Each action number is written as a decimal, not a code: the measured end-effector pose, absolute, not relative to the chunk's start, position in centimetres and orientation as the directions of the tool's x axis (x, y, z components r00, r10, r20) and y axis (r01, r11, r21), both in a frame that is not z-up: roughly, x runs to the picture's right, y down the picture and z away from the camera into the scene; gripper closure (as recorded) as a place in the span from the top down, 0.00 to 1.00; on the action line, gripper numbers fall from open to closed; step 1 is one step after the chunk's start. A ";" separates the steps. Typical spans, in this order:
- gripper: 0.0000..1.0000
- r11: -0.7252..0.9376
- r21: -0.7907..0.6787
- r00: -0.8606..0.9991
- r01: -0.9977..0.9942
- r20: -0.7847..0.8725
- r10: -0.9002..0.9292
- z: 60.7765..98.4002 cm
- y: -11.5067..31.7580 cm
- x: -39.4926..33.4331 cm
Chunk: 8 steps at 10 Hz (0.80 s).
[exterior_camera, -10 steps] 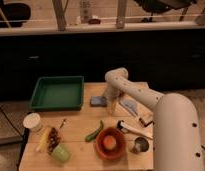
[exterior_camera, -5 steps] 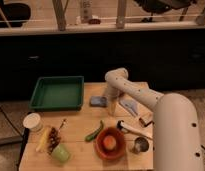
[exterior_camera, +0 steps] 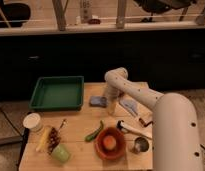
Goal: Place sponge in table surface
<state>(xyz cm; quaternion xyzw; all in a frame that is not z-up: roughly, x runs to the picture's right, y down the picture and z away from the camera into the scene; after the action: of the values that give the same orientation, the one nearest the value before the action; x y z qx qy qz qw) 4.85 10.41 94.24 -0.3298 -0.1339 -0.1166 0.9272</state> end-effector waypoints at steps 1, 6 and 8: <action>0.80 0.762 -0.576 0.939 0.297 0.319 -0.125 94.4 9.9 4.5; 0.80 0.793 -0.558 0.952 0.242 0.292 -0.085 95.1 7.5 2.8; 0.80 0.795 -0.559 0.949 0.238 0.306 -0.068 95.5 7.1 1.6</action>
<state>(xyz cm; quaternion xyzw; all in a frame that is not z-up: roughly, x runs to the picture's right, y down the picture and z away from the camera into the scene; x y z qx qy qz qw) 1.63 7.05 95.54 -0.3098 -0.1365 -0.0816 0.9374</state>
